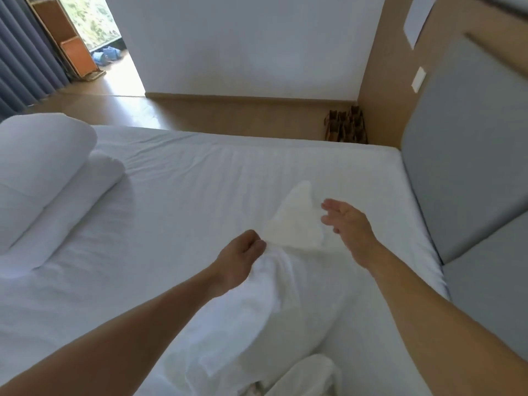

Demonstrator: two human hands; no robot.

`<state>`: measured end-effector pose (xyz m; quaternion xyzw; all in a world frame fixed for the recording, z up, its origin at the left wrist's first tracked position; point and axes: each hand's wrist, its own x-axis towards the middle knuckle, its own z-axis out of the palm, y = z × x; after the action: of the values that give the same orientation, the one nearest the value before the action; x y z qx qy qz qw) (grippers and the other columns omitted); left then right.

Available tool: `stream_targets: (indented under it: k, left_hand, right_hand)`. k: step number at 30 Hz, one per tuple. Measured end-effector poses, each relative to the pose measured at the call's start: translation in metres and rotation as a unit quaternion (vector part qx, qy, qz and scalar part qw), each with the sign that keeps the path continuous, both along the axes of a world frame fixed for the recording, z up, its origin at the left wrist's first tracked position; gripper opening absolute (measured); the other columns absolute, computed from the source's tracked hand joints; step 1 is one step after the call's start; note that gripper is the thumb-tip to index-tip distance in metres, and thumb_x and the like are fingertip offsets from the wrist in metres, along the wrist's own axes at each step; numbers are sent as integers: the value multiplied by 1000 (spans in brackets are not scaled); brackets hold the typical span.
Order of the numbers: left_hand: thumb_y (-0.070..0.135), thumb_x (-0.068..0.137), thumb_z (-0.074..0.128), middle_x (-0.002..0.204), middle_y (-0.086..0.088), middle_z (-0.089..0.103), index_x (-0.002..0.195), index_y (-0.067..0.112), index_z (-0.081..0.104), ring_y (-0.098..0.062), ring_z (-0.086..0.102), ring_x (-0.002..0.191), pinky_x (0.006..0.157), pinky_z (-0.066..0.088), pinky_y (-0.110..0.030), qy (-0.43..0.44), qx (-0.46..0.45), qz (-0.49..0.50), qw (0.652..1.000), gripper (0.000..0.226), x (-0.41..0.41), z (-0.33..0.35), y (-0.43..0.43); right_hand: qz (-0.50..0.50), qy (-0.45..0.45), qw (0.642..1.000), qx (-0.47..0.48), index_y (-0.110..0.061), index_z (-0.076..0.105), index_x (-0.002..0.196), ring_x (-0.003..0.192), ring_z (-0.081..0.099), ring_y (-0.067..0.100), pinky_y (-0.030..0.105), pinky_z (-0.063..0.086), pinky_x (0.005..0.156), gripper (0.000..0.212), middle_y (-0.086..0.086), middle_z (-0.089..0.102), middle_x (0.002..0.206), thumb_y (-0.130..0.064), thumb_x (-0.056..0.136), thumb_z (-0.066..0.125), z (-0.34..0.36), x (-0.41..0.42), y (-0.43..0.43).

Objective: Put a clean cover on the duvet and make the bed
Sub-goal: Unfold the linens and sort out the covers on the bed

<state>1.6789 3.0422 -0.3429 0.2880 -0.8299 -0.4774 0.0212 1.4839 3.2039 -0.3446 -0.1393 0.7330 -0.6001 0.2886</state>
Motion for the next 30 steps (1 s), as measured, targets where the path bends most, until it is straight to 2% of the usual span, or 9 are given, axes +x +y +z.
stream_targets:
  k: [6,11,14,19,20,22,25,28,30]
  left_hand:
    - [29,103,47,76,3,50,80,18,50,-15,44,69,62,37,-30,45,57,-7,997,26,-29,48,12]
    - [23,101,51,72,5,53,74,18,52,-11,50,67,63,43,-27,108,102,15,989,28,-29,80,18]
    - [20,100,53,68,7,51,72,16,51,-8,48,62,60,42,-23,155,88,54,983,28,-18,109,-5]
    - [22,97,53,89,-3,56,94,11,51,-21,53,82,65,42,-31,52,-140,104,983,12,11,137,-57]
    - [21,93,61,103,-6,58,110,12,51,-25,56,93,72,47,-33,-12,-176,72,982,22,16,144,-61]
    - [25,79,79,143,-9,43,150,24,26,-28,46,127,101,45,-39,-87,-191,-73,975,88,21,161,-56]
    - [49,63,86,157,-3,22,158,29,4,-23,23,141,116,26,-41,-21,-211,-231,950,127,18,201,-19]
    - [52,68,60,115,-12,56,116,16,67,-32,52,109,94,47,-44,152,-311,-206,915,61,13,227,-4]
    - [30,79,60,85,-7,59,77,11,67,-26,57,82,74,48,-35,194,-291,-181,919,21,20,242,-2]
  right_hand:
    - [245,156,946,145,-47,32,145,130,46,7,35,39,109,112,-25,48,138,-63,50,88,-21,64,12]
    - [172,241,915,274,-29,48,139,118,54,21,40,32,110,60,-12,60,118,-44,85,70,-35,68,21]
    - [170,248,897,323,-31,59,92,100,62,28,32,38,86,9,-6,65,88,-41,93,59,-37,55,46]
    - [99,254,935,226,-18,47,72,74,53,24,29,34,60,32,-2,53,72,-31,100,55,56,33,49]
    - [93,283,934,197,-18,45,69,72,51,22,30,34,60,36,-2,50,69,-31,101,53,86,35,39]
    - [111,331,924,155,-14,44,68,69,48,19,33,33,62,39,1,47,68,-32,101,52,149,49,13]
    - [166,354,911,132,1,57,81,70,49,17,31,35,63,38,7,53,76,-33,99,57,223,76,-13]
    - [175,315,929,89,2,61,87,71,54,17,31,41,66,40,8,58,79,-38,93,65,253,99,-12]
    - [188,257,945,67,-7,62,91,71,60,15,30,46,67,39,2,63,82,-45,88,70,253,106,-1]
